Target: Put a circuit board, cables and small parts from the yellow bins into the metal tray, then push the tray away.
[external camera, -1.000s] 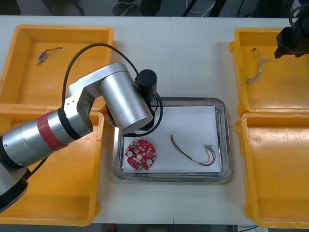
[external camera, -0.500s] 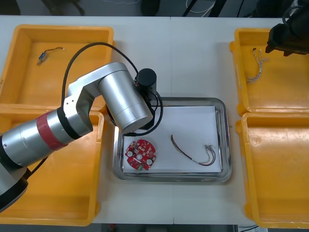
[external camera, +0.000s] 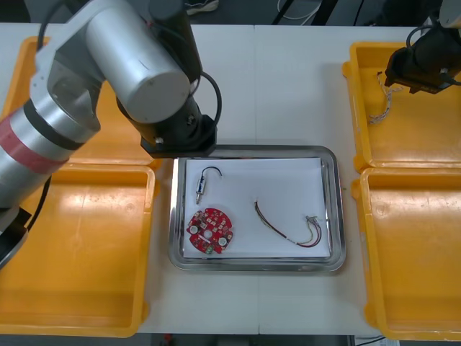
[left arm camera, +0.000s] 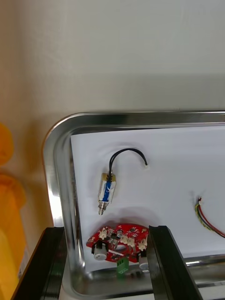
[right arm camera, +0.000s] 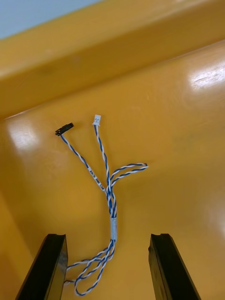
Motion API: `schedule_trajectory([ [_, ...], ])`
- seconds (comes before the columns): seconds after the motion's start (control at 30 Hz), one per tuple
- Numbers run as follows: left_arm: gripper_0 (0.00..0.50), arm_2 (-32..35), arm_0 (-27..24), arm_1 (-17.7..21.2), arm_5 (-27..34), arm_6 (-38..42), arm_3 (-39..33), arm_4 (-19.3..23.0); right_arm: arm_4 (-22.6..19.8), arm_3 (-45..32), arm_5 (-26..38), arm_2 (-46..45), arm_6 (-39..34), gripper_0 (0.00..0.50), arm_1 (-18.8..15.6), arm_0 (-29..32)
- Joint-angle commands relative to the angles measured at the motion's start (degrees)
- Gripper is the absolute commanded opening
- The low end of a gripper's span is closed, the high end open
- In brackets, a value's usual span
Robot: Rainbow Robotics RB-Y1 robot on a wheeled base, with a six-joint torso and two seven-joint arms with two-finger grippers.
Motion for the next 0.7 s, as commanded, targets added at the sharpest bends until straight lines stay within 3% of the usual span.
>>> schedule_trajectory([
  [0.03,0.5,6.3,-3.2,5.3,2.9,-8.0,-2.2,4.6,1.1,2.4,-3.4,-0.3,-0.9,0.5,1.3,-3.2],
  [0.27,0.5,10.8,-3.2,9.5,4.2,-16.4,1.5,8.6,1.6,4.0,-5.5,-0.4,-1.1,0.5,2.3,-3.1],
  [0.7,0.5,14.8,-5.6,12.0,-0.2,-36.4,16.0,5.3,1.8,9.2,-8.8,-0.5,-0.6,0.5,2.7,-3.0],
])
